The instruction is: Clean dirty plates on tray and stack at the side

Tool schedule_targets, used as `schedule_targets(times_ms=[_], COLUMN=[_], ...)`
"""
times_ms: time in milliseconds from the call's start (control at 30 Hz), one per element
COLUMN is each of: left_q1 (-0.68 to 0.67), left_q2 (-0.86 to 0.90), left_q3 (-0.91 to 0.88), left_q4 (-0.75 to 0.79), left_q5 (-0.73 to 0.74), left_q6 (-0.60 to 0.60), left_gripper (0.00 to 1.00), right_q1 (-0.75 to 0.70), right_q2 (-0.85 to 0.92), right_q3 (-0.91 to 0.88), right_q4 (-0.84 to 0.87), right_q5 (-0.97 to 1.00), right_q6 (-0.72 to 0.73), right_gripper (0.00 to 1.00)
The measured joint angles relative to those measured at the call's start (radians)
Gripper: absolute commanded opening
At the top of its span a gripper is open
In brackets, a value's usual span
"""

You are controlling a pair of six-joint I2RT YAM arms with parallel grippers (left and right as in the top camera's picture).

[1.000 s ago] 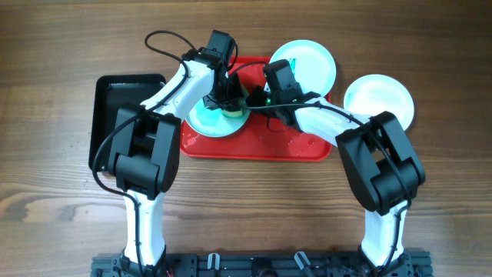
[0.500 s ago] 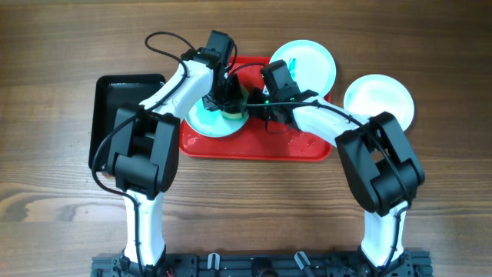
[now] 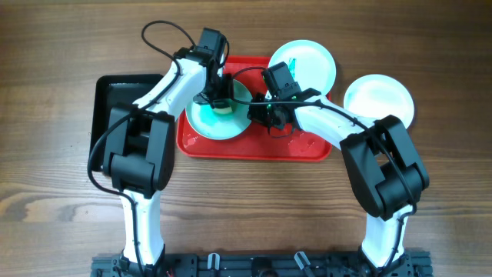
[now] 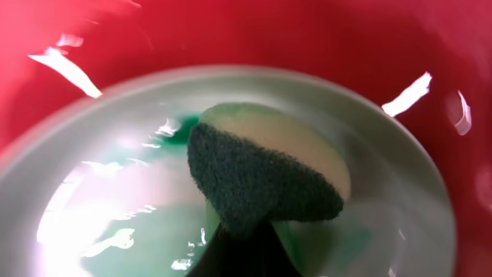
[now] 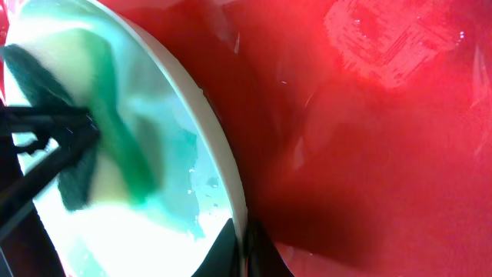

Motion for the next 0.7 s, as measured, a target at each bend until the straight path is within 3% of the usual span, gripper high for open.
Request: schedule_targets(times_ms=[167, 367, 567, 700], left_q1=[0.026, 0.042, 0.053, 0.058], left_q2=[0.0, -0.004, -0.004, -0.004], left_q3=[0.002, 0.01, 0.012, 0.003], left_q4=[-0.027, -0.156, -0.299, -0.345], left_q5=[-0.059, -0.052, 0.032, 0.185], left_q6=[-0.177, -0.238, -0.084, 0.164], left_gripper=[0.04, 0.04, 0.04, 0.04], right_q1=[0.0, 0.0, 0.0, 0.0], right_q2=[0.0, 0.0, -0.002, -0.002], right_q3=[0.0, 0.0, 0.0, 0.0], right_q4=[0.002, -0.001, -0.006, -0.007], right_q5=[0.0, 0.0, 0.0, 0.0], right_q6=[0.0, -0.002, -0.013, -0.013], right_gripper=[0.04, 0.04, 0.04, 0.04])
